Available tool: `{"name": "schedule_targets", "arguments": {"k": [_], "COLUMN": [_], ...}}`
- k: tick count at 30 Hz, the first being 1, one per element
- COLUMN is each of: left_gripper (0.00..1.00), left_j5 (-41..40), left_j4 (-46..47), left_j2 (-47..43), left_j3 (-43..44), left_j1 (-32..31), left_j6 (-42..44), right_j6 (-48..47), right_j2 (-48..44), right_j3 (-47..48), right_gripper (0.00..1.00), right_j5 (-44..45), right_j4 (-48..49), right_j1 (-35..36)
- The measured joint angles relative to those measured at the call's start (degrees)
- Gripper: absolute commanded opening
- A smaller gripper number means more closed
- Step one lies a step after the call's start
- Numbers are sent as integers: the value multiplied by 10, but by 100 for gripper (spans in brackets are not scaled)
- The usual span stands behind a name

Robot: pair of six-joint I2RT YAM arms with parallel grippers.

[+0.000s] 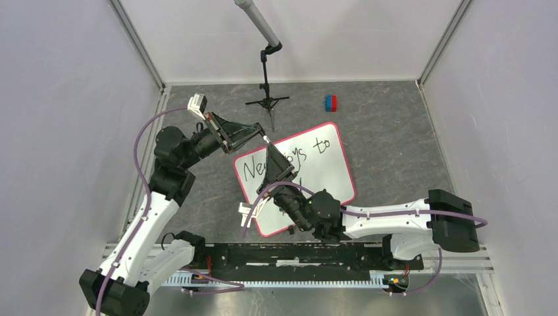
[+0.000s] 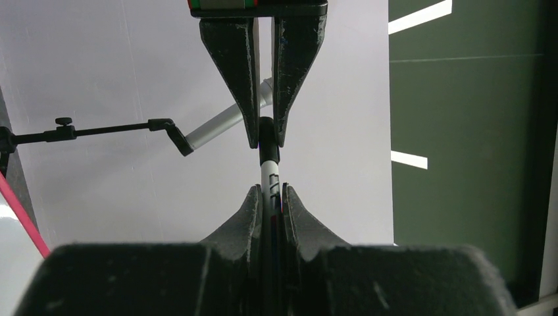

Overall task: Write a sentence on the whiteboard
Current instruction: Insert the whiteboard marker without the cap into the pen cap.

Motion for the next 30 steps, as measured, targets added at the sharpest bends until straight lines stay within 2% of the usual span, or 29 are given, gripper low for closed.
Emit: {"name": "schedule_targets", "arguments": {"k": [15,20,23,25,27,30], "left_gripper": [4,33,46,62,74,83], "left_j5": [-20,3,47,68,80,87], "left_j4": [-8,-79,-119,-141,-148,-150], "left_j2": [1,12,19,28,41,55], "left_j3": [6,53,76,96,118,149], "left_j1": [-3,12,32,51,72,101], "left_j6": [21,60,76,76,77,77], "right_j6": [-7,10,24,36,52,97], "right_j2": [0,-9,-33,-60,-87,-121], "right_j3": [-13,-17,-33,-51,-65,-69], "right_gripper": [0,0,0,0,0,0], "right_j5": [-46,-53,-58,-51,-43,-28], "right_j4": [12,6,-2,-5,-11,-37], "right_j1": [-25,-28,-33,-40,-44,-46]}}
